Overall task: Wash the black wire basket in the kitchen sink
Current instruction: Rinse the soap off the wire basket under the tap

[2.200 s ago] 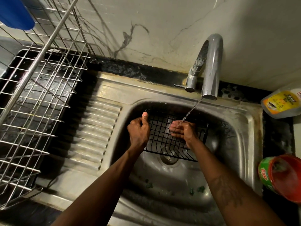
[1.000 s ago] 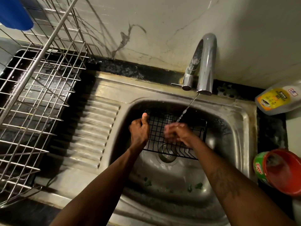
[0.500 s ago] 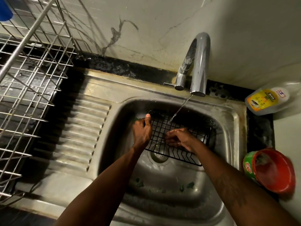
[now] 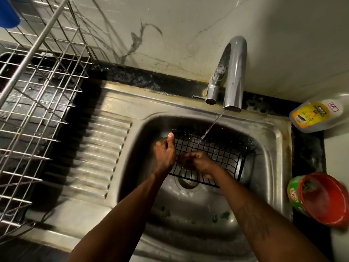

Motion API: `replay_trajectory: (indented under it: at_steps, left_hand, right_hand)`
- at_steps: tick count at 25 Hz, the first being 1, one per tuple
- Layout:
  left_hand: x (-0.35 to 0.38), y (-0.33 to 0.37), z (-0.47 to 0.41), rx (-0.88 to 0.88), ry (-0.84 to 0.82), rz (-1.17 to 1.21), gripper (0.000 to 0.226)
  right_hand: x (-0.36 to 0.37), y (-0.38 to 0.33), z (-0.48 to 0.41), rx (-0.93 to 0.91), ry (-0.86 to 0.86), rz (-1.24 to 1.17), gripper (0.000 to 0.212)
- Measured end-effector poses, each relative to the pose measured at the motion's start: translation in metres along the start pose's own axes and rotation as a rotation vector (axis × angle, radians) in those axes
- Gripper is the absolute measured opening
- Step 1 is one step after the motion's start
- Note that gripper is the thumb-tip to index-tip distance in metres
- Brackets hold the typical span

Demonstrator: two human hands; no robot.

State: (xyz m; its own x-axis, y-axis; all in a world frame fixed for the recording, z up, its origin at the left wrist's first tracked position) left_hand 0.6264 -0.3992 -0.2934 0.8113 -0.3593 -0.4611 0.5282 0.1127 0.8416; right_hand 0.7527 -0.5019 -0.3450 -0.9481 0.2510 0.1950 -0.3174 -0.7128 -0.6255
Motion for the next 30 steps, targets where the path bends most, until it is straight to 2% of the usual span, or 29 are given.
replay_trajectory:
  at_steps: [2,6,8,11,15,17,20,23,25,27,28,30]
  left_hand:
    - [-0.011,-0.003,-0.001,0.018,0.036,0.013,0.056]
    - [-0.029,-0.003,-0.005,0.012,0.044,-0.025,0.052]
    - [-0.032,0.0,-0.006,-0.084,0.047,-0.065,0.052]
    - [-0.029,-0.006,-0.008,-0.251,0.036,0.0,0.052]
    - [-0.024,-0.006,-0.014,-0.565,-0.057,0.248,0.043]
    - [-0.02,0.008,-0.017,-0.726,-0.186,0.463,0.023]
    - [-0.022,0.03,-0.03,-0.805,-0.272,0.705,0.035]
    - [-0.01,0.038,-0.051,-1.02,-0.2,0.979,0.027]
    - [0.001,0.045,-0.053,-1.176,-0.085,1.163,0.018]
    - [0.002,0.054,-0.045,-1.139,-0.085,1.141,0.021]
    - [0.001,0.056,-0.043,-1.005,-0.118,1.051,0.022]
    - [0.004,0.049,-0.035,-0.843,-0.317,0.863,0.016]
  right_hand:
    - [-0.008,-0.017,-0.002,-0.048,0.048,-0.075,0.021]
    - [-0.028,-0.039,-0.008,-0.17,0.306,-0.215,0.022]
    - [-0.023,-0.033,-0.003,-0.166,0.323,-0.069,0.016]
    - [-0.019,-0.013,0.003,0.008,0.215,0.301,0.011]
    - [-0.026,-0.024,0.015,0.028,0.209,0.49,0.012]
    - [-0.023,-0.038,0.029,0.021,0.123,0.504,0.02]
    - [-0.022,-0.073,0.056,-0.022,0.009,0.528,0.04]
    - [-0.024,-0.109,0.079,-0.158,0.057,0.681,0.048]
    - [-0.02,-0.127,0.092,-0.271,0.173,0.806,0.05]
    - [-0.007,-0.135,0.101,-0.474,0.369,0.985,0.049]
    - [0.002,-0.134,0.102,-0.588,0.453,1.066,0.046]
    - [0.02,-0.121,0.097,-0.724,0.538,1.228,0.04]
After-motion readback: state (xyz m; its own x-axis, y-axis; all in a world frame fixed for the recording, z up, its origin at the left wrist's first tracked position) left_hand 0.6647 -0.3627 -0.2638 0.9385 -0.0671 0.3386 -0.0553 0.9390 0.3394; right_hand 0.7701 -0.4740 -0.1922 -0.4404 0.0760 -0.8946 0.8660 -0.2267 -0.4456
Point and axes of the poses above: each hand's wrist, its own z-axis away from the middle knuckle, its own x-axis out of the palm, y = z × x, the point moved 4 cm from there along -z, towards the middle knuckle, and after that the axes turned 5 degrees about -y, right-handed, at the moved point
